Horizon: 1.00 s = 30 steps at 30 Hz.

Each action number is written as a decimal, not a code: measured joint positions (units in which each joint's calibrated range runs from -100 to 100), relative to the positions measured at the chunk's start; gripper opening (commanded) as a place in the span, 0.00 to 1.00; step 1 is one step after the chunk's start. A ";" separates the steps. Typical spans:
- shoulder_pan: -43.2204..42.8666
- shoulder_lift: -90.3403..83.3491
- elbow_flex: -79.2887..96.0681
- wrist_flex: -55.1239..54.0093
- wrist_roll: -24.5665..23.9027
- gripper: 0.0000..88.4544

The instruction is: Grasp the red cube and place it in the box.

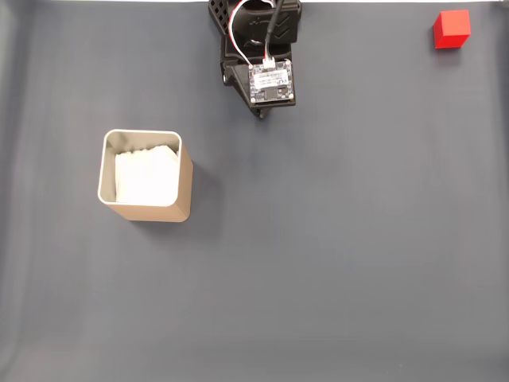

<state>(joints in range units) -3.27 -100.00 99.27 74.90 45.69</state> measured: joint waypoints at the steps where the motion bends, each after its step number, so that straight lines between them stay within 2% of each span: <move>1: 0.00 0.00 0.00 0.00 0.00 0.01; 30: 0.00 0.00 0.00 0.24 1.17 0.00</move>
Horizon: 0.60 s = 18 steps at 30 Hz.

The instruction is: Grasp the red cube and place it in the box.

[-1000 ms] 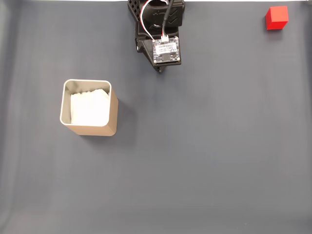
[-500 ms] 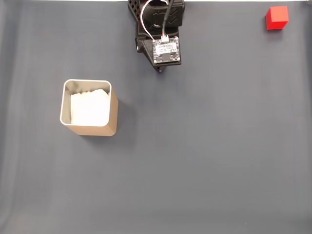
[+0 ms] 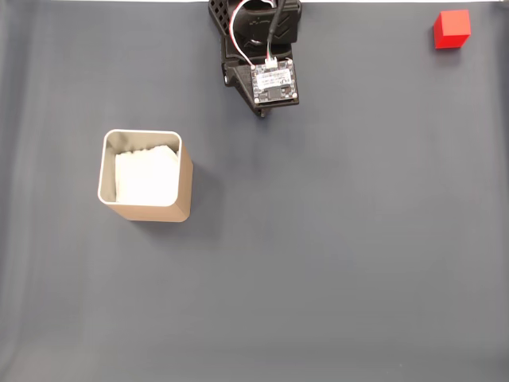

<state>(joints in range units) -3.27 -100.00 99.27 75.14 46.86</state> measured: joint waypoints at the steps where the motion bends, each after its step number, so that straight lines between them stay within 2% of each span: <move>1: 0.00 0.00 0.00 0.00 0.15 0.00; 5: 0.00 0.00 0.00 -2.19 0.34 0.00; 18: 0.00 0.62 -2.09 -24.53 -2.20 0.00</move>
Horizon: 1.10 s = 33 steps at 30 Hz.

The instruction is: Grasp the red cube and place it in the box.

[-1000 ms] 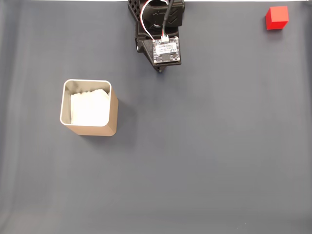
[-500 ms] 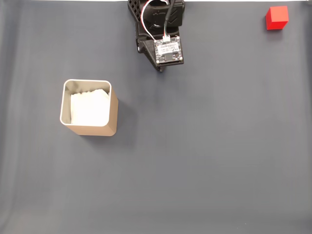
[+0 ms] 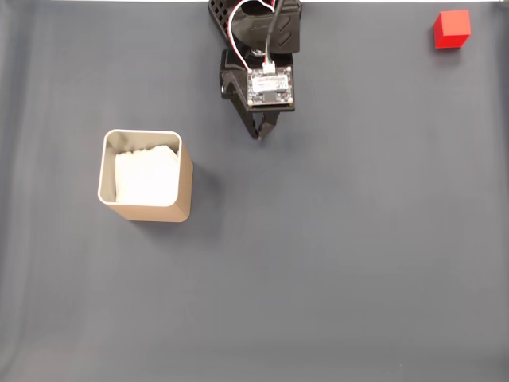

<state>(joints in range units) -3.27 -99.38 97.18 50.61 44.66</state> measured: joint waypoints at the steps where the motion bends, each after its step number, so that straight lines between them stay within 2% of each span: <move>1: 0.00 0.00 -0.46 -0.49 -0.20 0.00; 9: -2.86 6.42 -12.57 -0.81 -2.39 0.00; 14: -6.69 14.00 -24.41 5.36 -2.25 0.00; 20: -13.90 22.92 -36.43 15.27 -0.73 0.00; 33: -33.52 32.37 -53.01 29.08 2.74 0.00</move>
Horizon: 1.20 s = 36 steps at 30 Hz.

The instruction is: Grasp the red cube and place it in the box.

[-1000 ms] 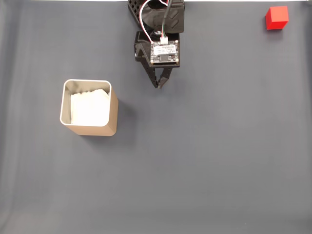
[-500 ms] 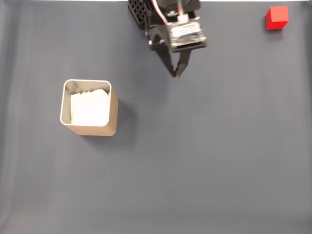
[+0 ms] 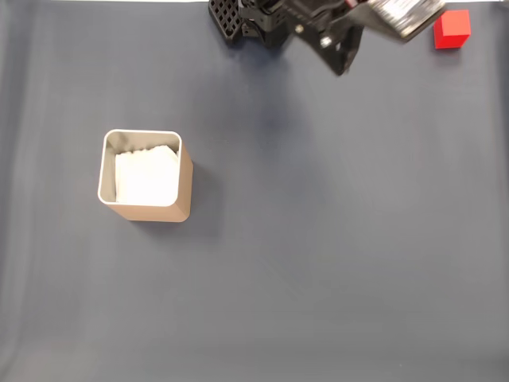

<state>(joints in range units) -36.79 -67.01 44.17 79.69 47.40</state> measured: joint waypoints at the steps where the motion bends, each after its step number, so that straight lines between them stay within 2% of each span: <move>1: -1.58 0.45 -0.64 0.65 0.29 0.00; 12: -15.03 4.01 -4.92 5.85 2.10 0.00; 21: -23.52 6.33 -4.92 6.26 1.42 0.01; 30: -28.34 12.48 -5.74 0.24 -0.10 0.09; 36: -28.26 13.91 -5.74 -5.44 2.34 0.16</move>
<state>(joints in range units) -65.05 -53.10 38.43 74.25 49.74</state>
